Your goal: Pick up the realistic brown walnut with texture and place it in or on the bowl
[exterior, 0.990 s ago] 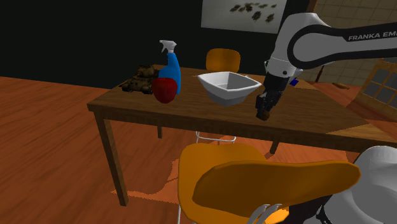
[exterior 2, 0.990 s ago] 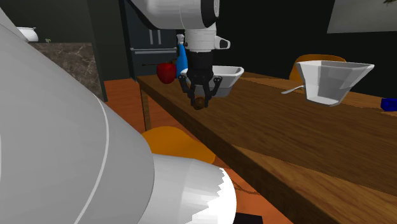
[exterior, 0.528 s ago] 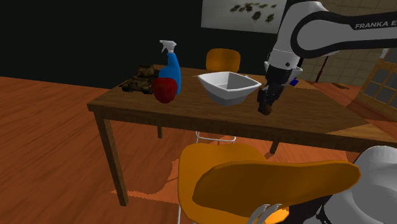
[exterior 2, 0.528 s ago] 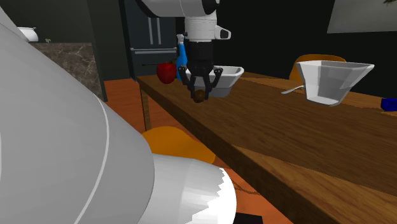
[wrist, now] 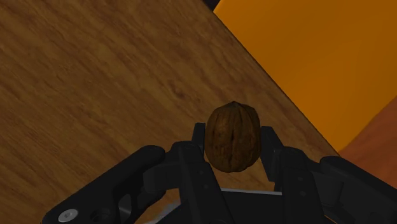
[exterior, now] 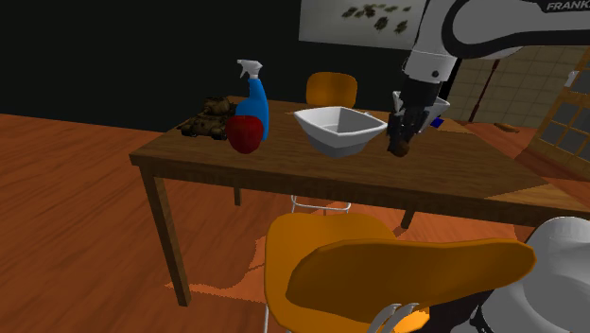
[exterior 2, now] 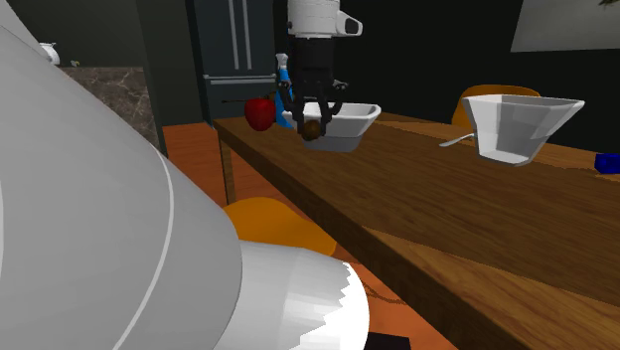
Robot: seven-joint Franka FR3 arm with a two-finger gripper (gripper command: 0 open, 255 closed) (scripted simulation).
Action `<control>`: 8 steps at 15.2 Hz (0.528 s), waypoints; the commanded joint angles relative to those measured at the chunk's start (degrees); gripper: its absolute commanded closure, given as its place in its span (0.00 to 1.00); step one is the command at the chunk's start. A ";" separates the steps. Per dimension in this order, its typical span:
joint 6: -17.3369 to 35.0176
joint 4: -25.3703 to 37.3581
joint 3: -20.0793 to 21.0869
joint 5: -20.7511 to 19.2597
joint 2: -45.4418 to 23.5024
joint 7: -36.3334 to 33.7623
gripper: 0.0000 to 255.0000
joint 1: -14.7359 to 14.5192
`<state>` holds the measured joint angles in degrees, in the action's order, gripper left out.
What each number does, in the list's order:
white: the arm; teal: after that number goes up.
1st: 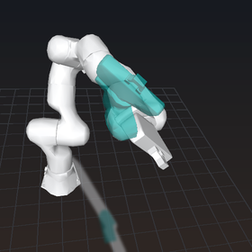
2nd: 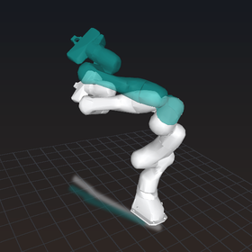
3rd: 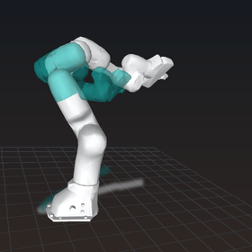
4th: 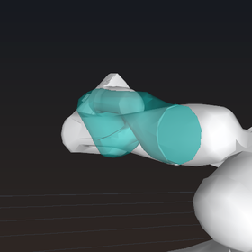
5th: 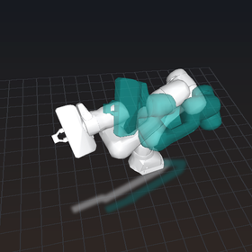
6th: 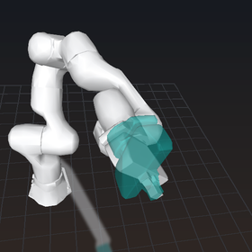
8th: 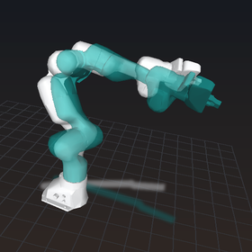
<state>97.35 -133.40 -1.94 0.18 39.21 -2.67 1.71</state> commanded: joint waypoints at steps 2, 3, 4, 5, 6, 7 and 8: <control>-2.15 2.60 0.05 0.03 -0.46 -0.07 1.00 -0.03; -2.88 3.49 0.05 0.04 -0.63 -0.08 1.00 -0.04; -3.60 4.40 0.06 0.05 -0.82 -0.09 1.00 -0.05; -4.32 5.31 0.06 0.06 -1.01 -0.10 1.00 -0.06; -5.04 6.24 0.07 0.06 -1.21 -0.11 1.00 -0.06; -5.76 7.17 0.07 0.07 -1.43 -0.12 1.00 -0.07; -6.47 8.12 0.08 0.08 -1.66 -0.13 1.00 -0.08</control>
<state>91.52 -126.10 -1.90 0.24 37.74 -2.75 1.65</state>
